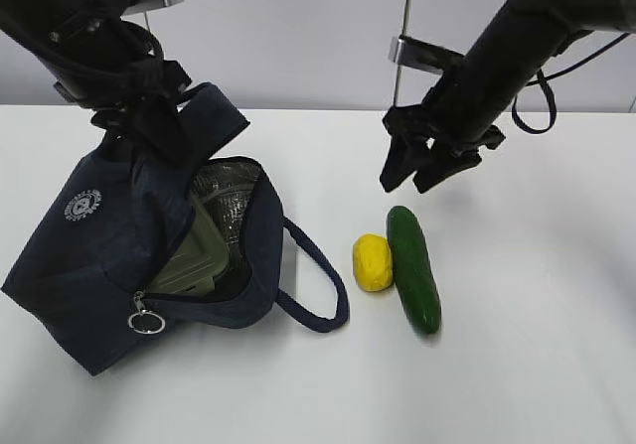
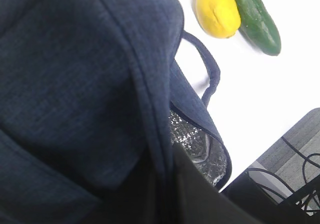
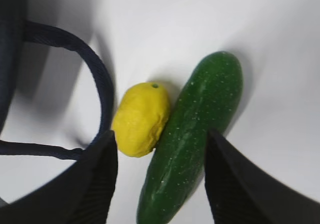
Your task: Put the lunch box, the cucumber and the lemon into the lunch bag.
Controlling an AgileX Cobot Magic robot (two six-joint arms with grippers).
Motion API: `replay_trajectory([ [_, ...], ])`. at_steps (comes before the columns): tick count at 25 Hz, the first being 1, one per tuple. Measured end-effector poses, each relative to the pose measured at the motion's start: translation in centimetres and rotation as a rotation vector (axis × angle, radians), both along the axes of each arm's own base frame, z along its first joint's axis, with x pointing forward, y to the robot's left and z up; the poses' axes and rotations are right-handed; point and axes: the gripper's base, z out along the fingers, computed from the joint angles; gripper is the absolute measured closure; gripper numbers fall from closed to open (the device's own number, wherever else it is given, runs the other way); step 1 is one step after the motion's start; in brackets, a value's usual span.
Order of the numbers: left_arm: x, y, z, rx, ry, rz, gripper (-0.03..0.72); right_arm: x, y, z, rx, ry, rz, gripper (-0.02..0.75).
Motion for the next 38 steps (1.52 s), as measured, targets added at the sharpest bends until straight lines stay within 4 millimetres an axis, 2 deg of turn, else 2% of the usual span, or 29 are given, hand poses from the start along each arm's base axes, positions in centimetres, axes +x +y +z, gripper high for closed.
replay_trajectory([
  [3, 0.0, 0.0, 0.0, 0.003, -0.002, -0.004, 0.69, -0.2, 0.3, -0.3, -0.085, 0.008, -0.011, 0.322],
  [10, 0.0, 0.0, 0.0, 0.004, -0.003, -0.007, 0.69, -0.3, 1.2, -0.8, -0.165, 0.005, -0.064, 0.322],
  [17, 0.0, 0.0, 0.0, 0.006, -0.003, -0.009, 0.69, 0.2, 1.8, -4.0, -0.209, 0.059, -0.109, 0.322],
  [20, 0.0, 0.0, 0.0, 0.006, -0.004, -0.011, 0.69, 0.5, 1.8, -4.7, -0.218, 0.054, -0.134, 0.323],
  [24, 0.0, 0.0, 0.0, 0.006, -0.005, -0.013, 0.69, 0.8, 1.8, -4.8, -0.21, 0.036, -0.165, 0.323],
  [30, 0.0, 0.1, 0.0, 0.008, -0.004, -0.016, 0.69, 1.0, 1.9, -6.6, -0.219, 0.064, -0.176, 0.322],
  [34, 0.0, 0.1, 0.0, 0.008, -0.005, -0.017, 0.69, 1.1, 1.9, -7.1, -0.217, 0.07, -0.185, 0.323],
  [38, 0.0, 0.1, 0.0, 0.008, -0.005, -0.018, 0.69, 1.2, 1.9, -7.1, -0.217, 0.07, -0.186, 0.373],
])
